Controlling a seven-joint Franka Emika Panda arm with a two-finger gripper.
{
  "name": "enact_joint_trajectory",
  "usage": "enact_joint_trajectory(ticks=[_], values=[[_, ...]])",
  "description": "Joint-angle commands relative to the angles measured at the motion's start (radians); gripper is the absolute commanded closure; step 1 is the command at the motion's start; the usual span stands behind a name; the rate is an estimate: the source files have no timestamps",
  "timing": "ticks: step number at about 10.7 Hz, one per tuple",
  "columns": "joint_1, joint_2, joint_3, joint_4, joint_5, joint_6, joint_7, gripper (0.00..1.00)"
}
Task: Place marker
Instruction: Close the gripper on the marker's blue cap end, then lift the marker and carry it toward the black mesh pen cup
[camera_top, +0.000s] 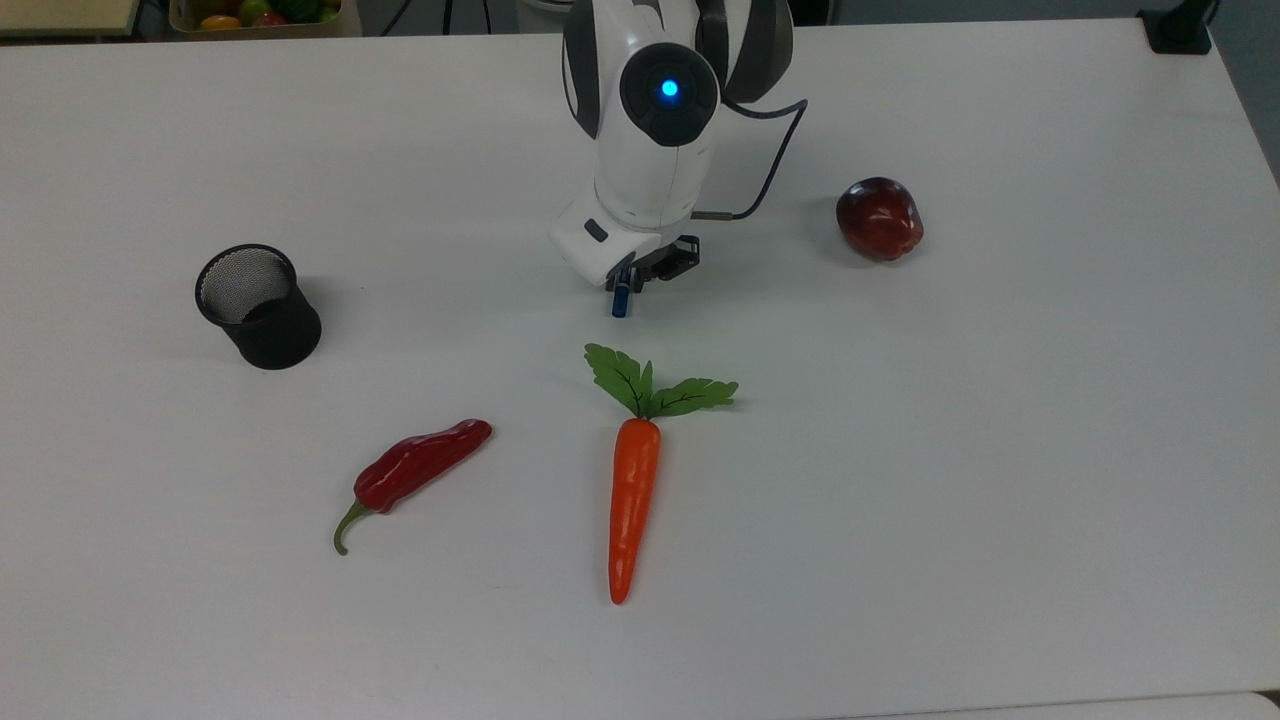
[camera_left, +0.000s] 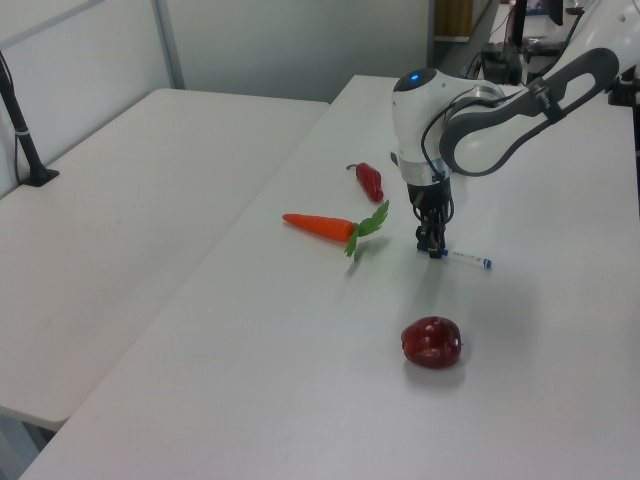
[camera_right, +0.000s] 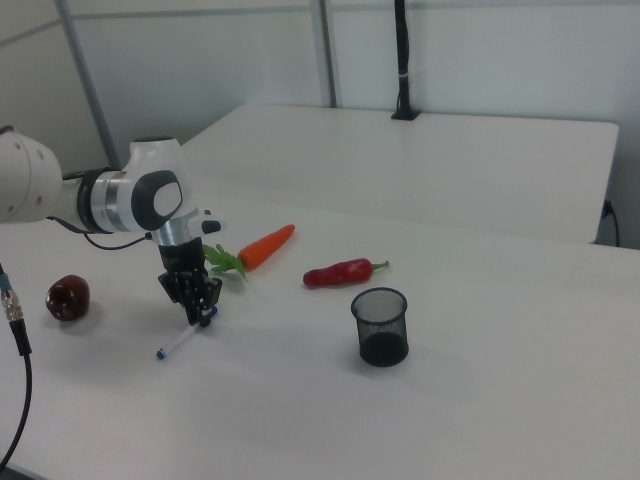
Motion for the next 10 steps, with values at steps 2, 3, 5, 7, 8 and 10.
enact_joint_trajectory(ticks=[2, 3, 5, 7, 8, 10], values=[[0.023, -0.006, -0.008, -0.012, -0.019, 0.022, 0.026, 0.85], [0.023, -0.013, -0.008, -0.009, -0.019, 0.015, 0.026, 0.87], [0.025, -0.033, -0.006, -0.004, -0.019, -0.005, 0.042, 0.87], [0.030, -0.061, -0.006, 0.020, -0.016, -0.085, 0.049, 0.87], [0.046, -0.082, -0.006, 0.040, -0.013, -0.119, 0.049, 0.87], [0.046, -0.111, -0.006, 0.100, -0.009, -0.182, 0.049, 0.87]])
